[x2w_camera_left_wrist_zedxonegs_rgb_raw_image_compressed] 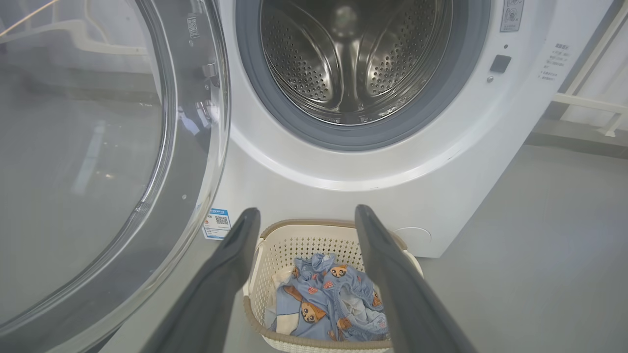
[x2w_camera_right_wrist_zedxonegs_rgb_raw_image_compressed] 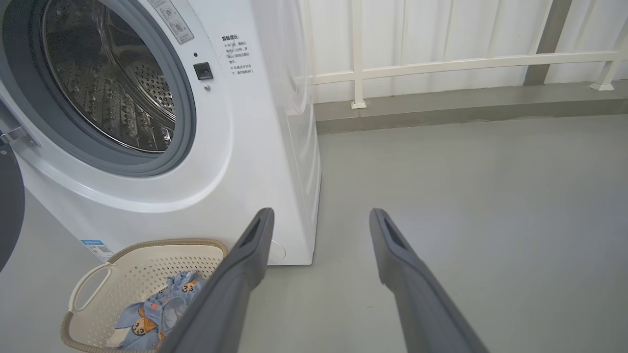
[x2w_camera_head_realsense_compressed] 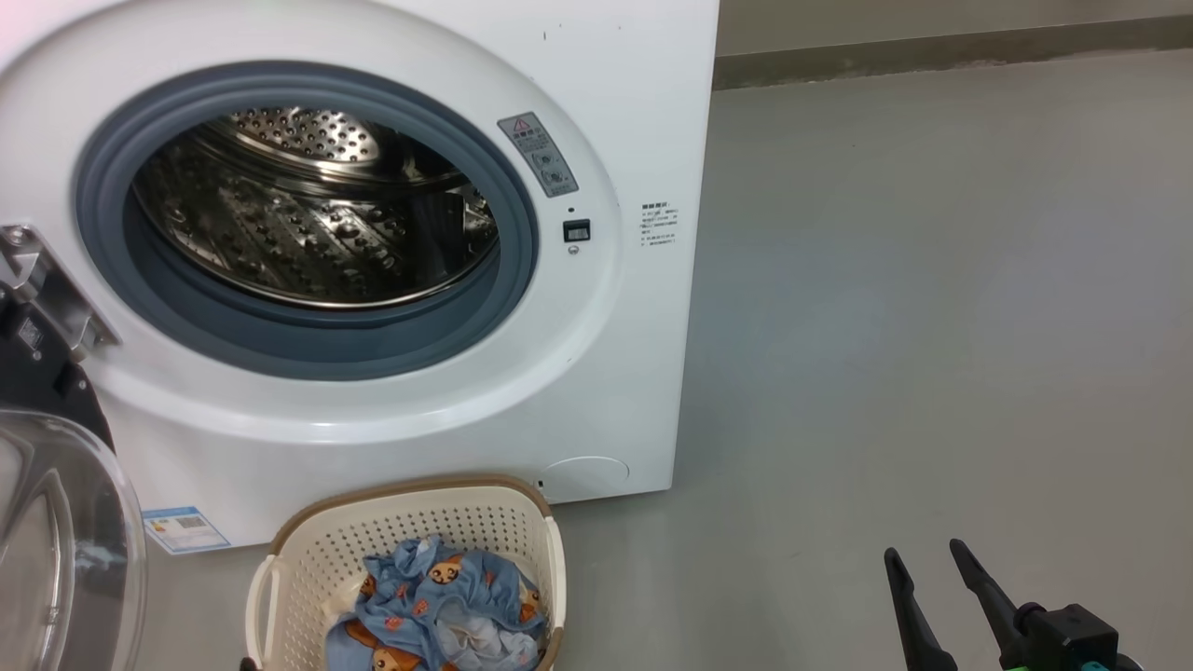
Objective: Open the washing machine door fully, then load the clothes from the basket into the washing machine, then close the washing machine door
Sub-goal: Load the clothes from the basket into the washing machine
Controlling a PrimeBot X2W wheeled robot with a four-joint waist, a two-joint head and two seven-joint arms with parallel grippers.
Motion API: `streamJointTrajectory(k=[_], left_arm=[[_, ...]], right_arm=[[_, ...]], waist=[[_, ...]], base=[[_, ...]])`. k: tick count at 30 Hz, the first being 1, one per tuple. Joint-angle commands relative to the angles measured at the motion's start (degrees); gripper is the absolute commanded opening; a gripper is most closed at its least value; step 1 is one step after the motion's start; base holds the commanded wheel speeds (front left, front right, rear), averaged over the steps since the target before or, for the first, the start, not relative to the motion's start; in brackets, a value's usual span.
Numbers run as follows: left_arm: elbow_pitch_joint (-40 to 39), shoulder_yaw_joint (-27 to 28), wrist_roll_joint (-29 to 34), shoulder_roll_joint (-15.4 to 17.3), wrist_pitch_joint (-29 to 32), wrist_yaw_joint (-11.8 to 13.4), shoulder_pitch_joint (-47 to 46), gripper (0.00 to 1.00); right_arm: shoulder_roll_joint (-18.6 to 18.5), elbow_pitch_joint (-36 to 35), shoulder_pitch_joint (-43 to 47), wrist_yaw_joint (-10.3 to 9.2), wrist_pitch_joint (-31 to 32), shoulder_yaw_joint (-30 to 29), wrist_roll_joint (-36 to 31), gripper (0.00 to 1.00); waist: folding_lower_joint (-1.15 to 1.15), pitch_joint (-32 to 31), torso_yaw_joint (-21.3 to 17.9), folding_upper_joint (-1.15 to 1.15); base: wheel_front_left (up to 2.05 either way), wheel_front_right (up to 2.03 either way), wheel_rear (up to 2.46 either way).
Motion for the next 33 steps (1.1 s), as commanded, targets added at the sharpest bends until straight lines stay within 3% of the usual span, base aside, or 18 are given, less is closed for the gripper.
streamJointTrajectory(k=[1, 23, 33], left_arm=[[-0.8, 1.73, 0.64, 0.17, -0.52, 0.37, -2.22, 1.0], [-0.01, 0.51, 0.75, 0.17, -0.52, -1.03, -3.08, 1.0], [6.64, -2.7, 2.33, 0.17, -0.52, -1.9, -8.26, 1.0]], right_arm=[[-0.4, -1.36, -1.39, 0.09, -0.69, 1.24, 0.18, 1.0], [-0.41, -1.41, -1.81, 0.09, -0.69, 1.62, 0.16, 1.0], [-0.46, -2.56, -3.41, 0.09, -0.69, 2.02, 0.01, 1.0]], waist=[[0.0, -0.01, 0.07, 0.0], [0.0, 0.83, -0.44, 0.0], [0.0, 6.37, -2.01, 0.0]], base=[[0.24, -0.24, 0.0], [0.0, 0.0, 0.0], [0.0, 0.0, 0.0]])
